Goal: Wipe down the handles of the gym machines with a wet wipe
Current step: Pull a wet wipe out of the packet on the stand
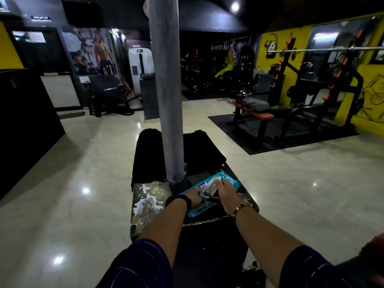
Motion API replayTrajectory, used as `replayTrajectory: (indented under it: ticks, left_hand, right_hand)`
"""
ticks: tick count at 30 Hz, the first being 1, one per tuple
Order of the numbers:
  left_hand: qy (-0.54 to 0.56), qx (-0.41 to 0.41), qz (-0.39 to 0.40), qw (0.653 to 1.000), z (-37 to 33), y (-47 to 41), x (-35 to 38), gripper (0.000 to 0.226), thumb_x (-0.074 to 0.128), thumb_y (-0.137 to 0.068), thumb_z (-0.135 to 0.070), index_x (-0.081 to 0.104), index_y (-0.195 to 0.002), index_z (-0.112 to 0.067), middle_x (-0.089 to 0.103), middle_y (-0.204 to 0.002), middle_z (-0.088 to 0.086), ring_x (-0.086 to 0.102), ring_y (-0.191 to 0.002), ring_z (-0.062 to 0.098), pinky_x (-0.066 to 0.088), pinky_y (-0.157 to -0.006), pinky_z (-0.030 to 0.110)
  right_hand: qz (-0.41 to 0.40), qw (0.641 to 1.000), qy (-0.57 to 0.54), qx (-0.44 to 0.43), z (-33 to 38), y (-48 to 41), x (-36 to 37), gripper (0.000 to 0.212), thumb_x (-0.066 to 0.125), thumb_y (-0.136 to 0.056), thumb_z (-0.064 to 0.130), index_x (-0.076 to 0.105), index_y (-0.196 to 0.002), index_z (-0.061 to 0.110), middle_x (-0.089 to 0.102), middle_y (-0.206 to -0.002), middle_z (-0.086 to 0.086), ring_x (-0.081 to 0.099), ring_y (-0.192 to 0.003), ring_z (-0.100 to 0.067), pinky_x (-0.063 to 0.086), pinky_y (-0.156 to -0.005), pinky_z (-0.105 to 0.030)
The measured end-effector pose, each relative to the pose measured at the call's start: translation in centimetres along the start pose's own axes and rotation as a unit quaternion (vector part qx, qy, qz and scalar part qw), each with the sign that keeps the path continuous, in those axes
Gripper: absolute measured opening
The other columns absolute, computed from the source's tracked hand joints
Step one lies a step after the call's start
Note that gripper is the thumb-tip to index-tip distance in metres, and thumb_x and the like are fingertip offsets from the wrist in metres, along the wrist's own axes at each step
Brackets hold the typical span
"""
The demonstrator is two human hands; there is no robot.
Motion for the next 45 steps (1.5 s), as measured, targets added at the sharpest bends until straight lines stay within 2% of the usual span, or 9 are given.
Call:
replayTrajectory:
  ticks: [6,13,19,23,28,30,35,38,45]
  left_hand:
    - [0.222,-0.011,-0.15,0.963,0.9,1.3,-3.9,0.032,0.036,-0.103,-0.009,0.053,-0.127,0.005,0.055,-0.134,0.016,0.05,-0.125,0.028,0.034,-0.099,0.029]
    - [0.307,0.009,-0.215,0.927,3.8,3.4,-4.6,0.041,0.071,-0.089,-0.025,0.049,-0.056,-0.013,0.052,-0.064,0.008,0.05,-0.066,0.015,0.041,-0.063,0.027]
    - [0.376,-0.004,-0.311,0.873,8.0,7.6,-7.2,0.01,0.064,-0.092,-0.012,0.07,-0.089,-0.005,0.066,-0.081,0.011,0.057,-0.078,0.016,0.042,-0.059,0.018]
    - [0.414,-0.046,-0.336,0.845,11.8,10.6,-8.1,0.02,0.059,-0.096,-0.01,0.068,-0.108,0.003,0.068,-0.1,0.012,0.061,-0.095,0.021,0.05,-0.079,0.026]
    - [0.549,-0.063,-0.356,0.753,16.9,16.3,-9.8,0.016,0.055,-0.097,-0.002,0.062,-0.111,0.003,0.063,-0.097,0.013,0.058,-0.082,0.024,0.052,-0.057,0.017]
    - [0.561,-0.054,-0.372,0.737,19.6,18.8,-10.9,0.027,0.056,-0.095,0.003,0.058,-0.122,0.005,0.063,-0.11,0.021,0.06,-0.091,0.027,0.057,-0.075,0.031]
    - [0.286,-0.057,-0.442,0.848,26.0,26.5,-14.1,0.05,0.049,-0.081,0.013,0.068,-0.117,-0.016,0.058,-0.118,-0.007,0.055,-0.106,0.008,0.036,-0.089,0.009]
    - [0.304,-0.058,-0.384,0.87,29.6,30.3,-14.7,0.041,0.052,-0.083,0.006,0.074,-0.11,-0.016,0.069,-0.1,-0.002,0.06,-0.092,0.008,0.043,-0.084,0.017]
    - [0.532,-0.063,-0.431,0.726,39.1,42.4,-15.6,0.018,0.068,-0.086,-0.015,0.074,-0.098,-0.002,0.07,-0.078,0.019,0.067,-0.072,0.03,0.056,-0.071,0.031]
  right_hand:
    - [0.079,0.994,0.031,-0.064,2.4,2.0,2.8,0.01,0.062,-0.087,0.0,0.057,-0.095,0.001,0.064,-0.083,-0.014,0.065,-0.077,-0.026,0.058,-0.072,-0.038]
    - [0.114,0.986,0.083,-0.087,3.0,3.6,6.8,0.015,0.068,-0.085,0.007,0.066,-0.1,0.006,0.071,-0.087,-0.016,0.066,-0.068,-0.021,0.057,-0.065,-0.041]
    - [0.148,0.983,0.061,-0.091,2.6,5.3,11.0,0.024,0.069,-0.085,0.011,0.067,-0.109,0.005,0.072,-0.101,-0.015,0.068,-0.096,-0.032,0.055,-0.087,-0.048]
    - [0.154,0.982,0.057,-0.098,3.1,7.8,14.6,0.008,0.062,-0.09,0.004,0.064,-0.098,0.006,0.07,-0.092,-0.014,0.062,-0.085,-0.024,0.053,-0.082,-0.042]
    - [0.273,0.961,0.011,-0.046,4.0,12.8,21.5,0.013,0.063,-0.09,0.002,0.061,-0.102,0.005,0.067,-0.092,-0.018,0.064,-0.073,-0.023,0.057,-0.063,-0.031]
    - [0.292,0.956,0.001,-0.037,4.1,14.7,24.5,0.021,0.063,-0.088,-0.002,0.055,-0.104,0.009,0.063,-0.087,-0.015,0.064,-0.068,-0.022,0.057,-0.058,-0.031]
    - [0.32,0.947,-0.028,-0.014,4.2,19.3,32.3,0.027,0.061,-0.091,0.0,0.047,-0.112,0.011,0.062,-0.083,-0.023,0.064,-0.058,-0.024,0.055,-0.055,-0.033]
    - [0.348,0.936,-0.046,0.011,4.4,22.6,37.5,0.009,0.056,-0.093,0.002,0.055,-0.1,0.007,0.063,-0.088,-0.026,0.063,-0.063,-0.029,0.054,-0.056,-0.034]
    - [0.429,0.897,-0.083,0.066,3.6,32.5,50.3,0.019,0.041,-0.103,0.018,0.049,-0.113,0.004,0.057,-0.099,-0.027,0.059,-0.075,-0.036,0.051,-0.062,-0.043]
Point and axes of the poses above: each hand's wrist, its own y-axis away from the middle knuckle, its own x-axis out of the palm, z = x × y, the point moved 5 cm from there along -y, towards the middle knuckle
